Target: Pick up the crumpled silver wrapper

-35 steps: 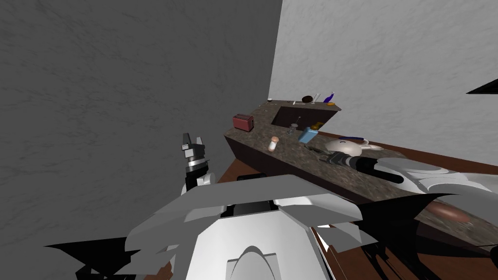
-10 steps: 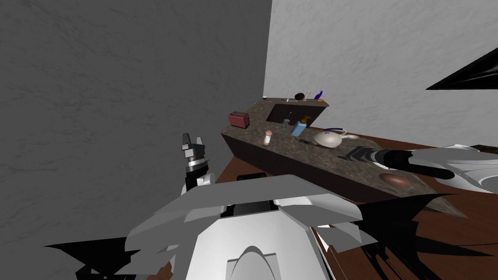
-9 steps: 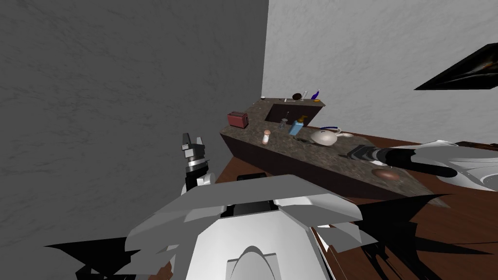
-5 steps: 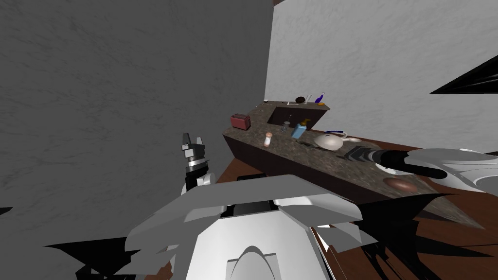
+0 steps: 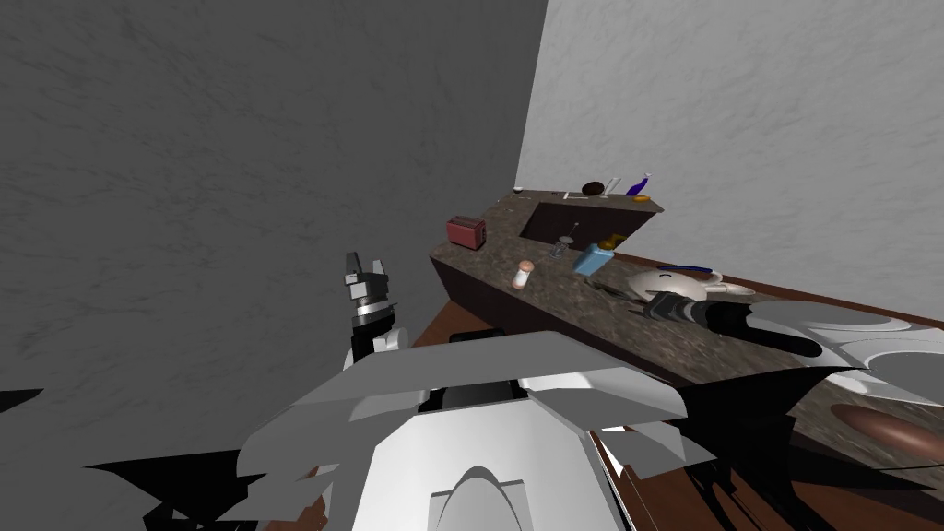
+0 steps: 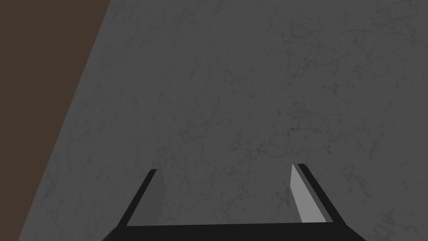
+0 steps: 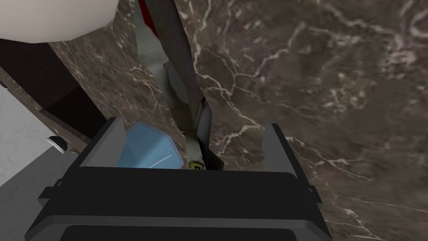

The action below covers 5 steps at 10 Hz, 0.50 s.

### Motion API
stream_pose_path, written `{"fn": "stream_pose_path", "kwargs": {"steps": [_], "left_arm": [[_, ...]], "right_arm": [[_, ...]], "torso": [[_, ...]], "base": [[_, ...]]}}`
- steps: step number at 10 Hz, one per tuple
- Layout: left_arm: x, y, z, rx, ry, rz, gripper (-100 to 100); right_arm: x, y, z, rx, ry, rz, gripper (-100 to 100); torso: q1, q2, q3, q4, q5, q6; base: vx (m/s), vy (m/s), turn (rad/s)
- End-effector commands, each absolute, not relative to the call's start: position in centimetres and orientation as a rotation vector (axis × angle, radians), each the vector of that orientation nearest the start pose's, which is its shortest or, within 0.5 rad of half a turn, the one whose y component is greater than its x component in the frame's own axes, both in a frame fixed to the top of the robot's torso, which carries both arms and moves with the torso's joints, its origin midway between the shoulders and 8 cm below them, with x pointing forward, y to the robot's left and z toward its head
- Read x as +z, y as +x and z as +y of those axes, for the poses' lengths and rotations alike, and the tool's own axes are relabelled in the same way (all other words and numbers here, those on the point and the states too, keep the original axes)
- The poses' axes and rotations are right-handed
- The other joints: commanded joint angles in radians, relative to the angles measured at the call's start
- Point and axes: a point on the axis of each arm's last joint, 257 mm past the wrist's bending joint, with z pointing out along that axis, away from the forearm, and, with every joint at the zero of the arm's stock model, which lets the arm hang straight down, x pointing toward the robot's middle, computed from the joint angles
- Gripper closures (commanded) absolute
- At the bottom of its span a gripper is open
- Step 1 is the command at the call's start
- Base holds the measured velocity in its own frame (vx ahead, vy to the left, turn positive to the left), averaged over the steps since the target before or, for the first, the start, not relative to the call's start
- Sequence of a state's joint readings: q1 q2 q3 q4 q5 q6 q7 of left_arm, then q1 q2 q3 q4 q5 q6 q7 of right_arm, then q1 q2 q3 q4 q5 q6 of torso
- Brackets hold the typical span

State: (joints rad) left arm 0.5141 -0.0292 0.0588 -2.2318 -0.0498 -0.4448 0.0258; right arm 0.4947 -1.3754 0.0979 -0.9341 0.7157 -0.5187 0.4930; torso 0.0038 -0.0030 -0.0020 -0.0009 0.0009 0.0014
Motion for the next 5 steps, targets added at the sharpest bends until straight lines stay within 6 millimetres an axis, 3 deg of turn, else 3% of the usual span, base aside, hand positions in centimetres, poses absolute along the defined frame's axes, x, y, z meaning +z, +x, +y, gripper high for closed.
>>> {"fn": "stream_pose_path", "kwargs": {"steps": [1, 2, 3, 4, 5], "left_arm": [[-1.3, 35.6, 30.4, -1.201, -0.747, 0.683, 0], [-1.3, 35.6, 30.4, -1.201, -0.747, 0.683, 0], [-1.3, 35.6, 30.4, -1.201, -0.747, 0.683, 0], [-1.3, 35.6, 30.4, -1.201, -0.747, 0.683, 0], [-1.3, 35.6, 30.4, -1.201, -0.747, 0.683, 0]], "right_arm": [[-30.0, 21.5, -75.1, -0.624, -0.881, 2.447, 0], [-31.3, 20.9, -74.9, -0.626, -0.864, 2.454, -100], [-32.2, 20.5, -74.7, -0.627, -0.854, 2.458, -100], [-31.8, 20.9, -74.9, -0.624, -0.859, 2.455, -100], [-31.9, 20.9, -74.9, -0.626, -0.86, 2.456, 100]], "torso": [[0.0, 0.0, 0.0, 0.0, 0.0, 0.0], [-0.001, 0.003, 0.002, 0.001, 0.0, 0.0], [-0.002, 0.004, 0.003, 0.001, -0.001, 0.0], [-0.003, 0.005, 0.003, 0.001, -0.001, 0.0], [-0.002, 0.005, 0.003, 0.001, -0.001, 0.0]], "base": [[0.0, 0.0, 0.0], [-0.019, -0.023, 0.067], [-0.029, -0.035, 0.104], [-0.012, -0.014, 0.025], [0.0, 0.0, 0.0]]}}
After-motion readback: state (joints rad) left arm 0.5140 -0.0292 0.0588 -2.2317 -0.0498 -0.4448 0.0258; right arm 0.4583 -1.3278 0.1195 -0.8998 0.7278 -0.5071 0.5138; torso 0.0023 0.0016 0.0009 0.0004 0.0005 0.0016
